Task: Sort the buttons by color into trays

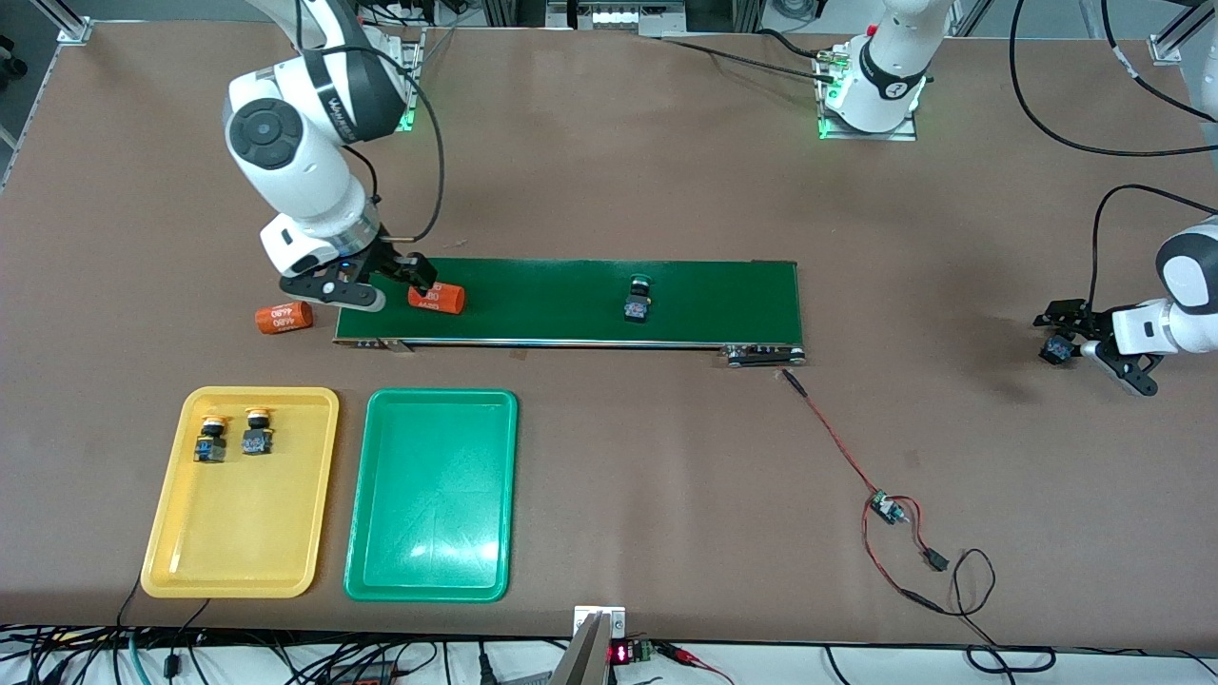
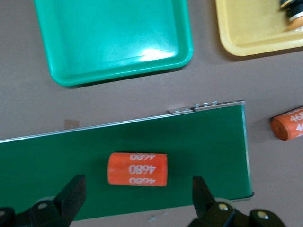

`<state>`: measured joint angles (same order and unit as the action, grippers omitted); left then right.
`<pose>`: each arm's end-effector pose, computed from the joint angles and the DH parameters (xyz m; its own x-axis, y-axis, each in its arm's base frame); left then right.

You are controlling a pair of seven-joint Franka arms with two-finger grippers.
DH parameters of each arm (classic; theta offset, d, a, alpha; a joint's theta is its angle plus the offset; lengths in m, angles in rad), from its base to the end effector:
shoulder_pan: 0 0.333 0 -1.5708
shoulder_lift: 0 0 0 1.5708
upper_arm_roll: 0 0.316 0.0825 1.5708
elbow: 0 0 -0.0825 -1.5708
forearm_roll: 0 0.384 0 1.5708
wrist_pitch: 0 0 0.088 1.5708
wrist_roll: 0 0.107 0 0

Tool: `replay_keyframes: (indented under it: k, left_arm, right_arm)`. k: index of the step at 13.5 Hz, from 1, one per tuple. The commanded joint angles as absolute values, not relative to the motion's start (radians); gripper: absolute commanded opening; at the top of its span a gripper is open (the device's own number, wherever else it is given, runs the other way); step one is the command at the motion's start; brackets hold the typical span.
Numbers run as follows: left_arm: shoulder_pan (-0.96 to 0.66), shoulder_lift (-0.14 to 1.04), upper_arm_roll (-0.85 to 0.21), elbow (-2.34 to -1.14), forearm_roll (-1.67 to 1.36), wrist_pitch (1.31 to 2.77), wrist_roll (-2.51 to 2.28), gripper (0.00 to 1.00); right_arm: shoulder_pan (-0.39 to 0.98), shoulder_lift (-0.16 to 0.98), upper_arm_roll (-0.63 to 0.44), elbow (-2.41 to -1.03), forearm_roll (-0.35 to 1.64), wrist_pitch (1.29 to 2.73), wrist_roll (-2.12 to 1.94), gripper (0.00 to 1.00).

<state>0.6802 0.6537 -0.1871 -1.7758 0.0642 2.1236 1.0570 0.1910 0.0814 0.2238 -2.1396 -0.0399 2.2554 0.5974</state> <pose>0.5459 0.3030 0.1744 0.8247 -0.5600 -0.0799 -0.5192 -0.8055 0.2857 0.5089 0.2217 0.3717 0.9867 -0.1584 0.0379 -0.1581 -0.9874 -0.0091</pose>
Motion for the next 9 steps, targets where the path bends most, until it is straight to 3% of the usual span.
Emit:
replay_keyframes:
  k: [1,6,9]
  left_arm:
    - [0.681,0.681,-0.19,-1.726,0.118,2.095,1.091,0.6]
    - [0.686,0.703,-0.192,-1.695,0.141,2.097,1.207,0.14]
    - [0.684,0.652,-0.193,-1.706,0.14,2.022,1.2,0.02]
  right_arm:
    - [0.187,0.101,0.247,-2.143,-0.028,2.287,0.604,1.0]
    - [0.216,0.143,0.301,-2.128,-0.035,2.29,0.604,1.0]
    - [0.259,0.178,0.301,-2.108,-0.046,2.309,0.661,1.0]
